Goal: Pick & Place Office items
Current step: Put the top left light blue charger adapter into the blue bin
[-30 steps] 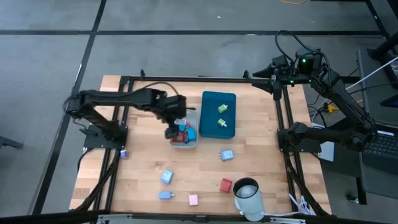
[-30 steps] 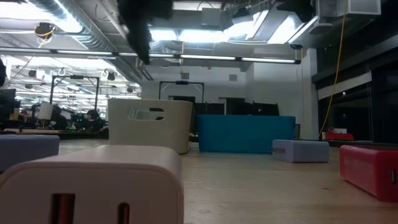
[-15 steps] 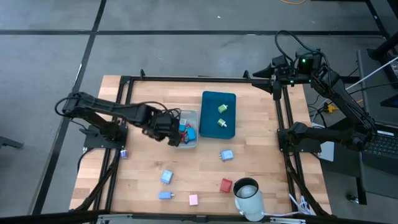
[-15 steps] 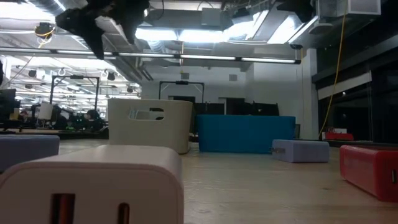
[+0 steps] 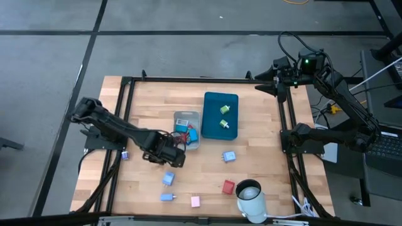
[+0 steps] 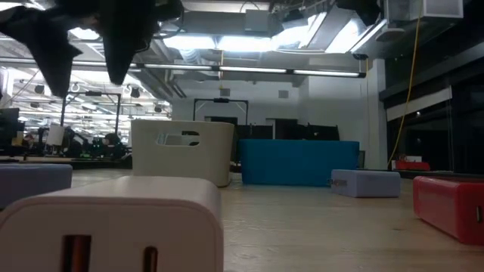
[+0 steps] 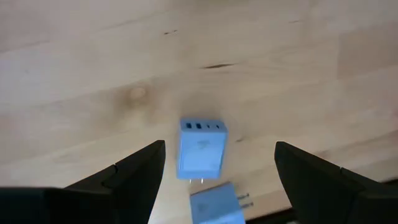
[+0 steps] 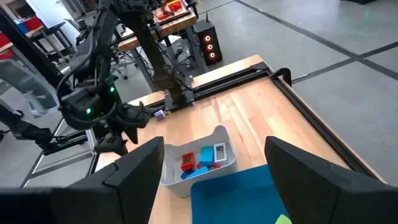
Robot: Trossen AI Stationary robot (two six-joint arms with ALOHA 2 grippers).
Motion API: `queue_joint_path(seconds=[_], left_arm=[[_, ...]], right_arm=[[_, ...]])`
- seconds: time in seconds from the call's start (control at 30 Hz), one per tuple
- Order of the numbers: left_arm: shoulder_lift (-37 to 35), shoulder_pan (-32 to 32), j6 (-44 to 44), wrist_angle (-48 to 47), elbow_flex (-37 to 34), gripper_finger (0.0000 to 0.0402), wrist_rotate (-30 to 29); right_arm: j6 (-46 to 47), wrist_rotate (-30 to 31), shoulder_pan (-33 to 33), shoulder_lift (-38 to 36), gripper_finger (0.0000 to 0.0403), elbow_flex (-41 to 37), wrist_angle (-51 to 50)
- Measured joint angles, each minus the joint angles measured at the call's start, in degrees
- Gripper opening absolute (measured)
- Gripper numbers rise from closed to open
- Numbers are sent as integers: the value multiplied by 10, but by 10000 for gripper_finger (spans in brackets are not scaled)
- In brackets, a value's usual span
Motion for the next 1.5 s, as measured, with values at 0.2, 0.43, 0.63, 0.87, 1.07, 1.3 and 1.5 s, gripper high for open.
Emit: queue_joint_path(seconds=[0.2, 0.43, 0.63, 0.87, 1.07, 1.3, 1.5], left_arm=[[41, -38, -33, 40, 0, 308, -46], [93, -73, -67, 66, 0, 311, -42], [100, -90, -86, 64, 0, 310, -47], [108, -101, -94, 53, 0, 310, -43], [140, -100, -79, 72, 1, 310, -7], [172, -97, -85, 107, 1, 310, -3], [192, -89, -81, 106, 3, 308, 18]], right_arm=[[8, 0, 0, 0, 284, 0, 0], [35, -23, 0, 0, 284, 0, -3], [45, -24, 0, 0, 284, 0, -3], [45, -24, 0, 1, 284, 0, -4], [46, -23, 0, 1, 284, 0, -4], [47, -22, 0, 1, 284, 0, -3], [47, -18, 0, 1, 284, 0, -3]])
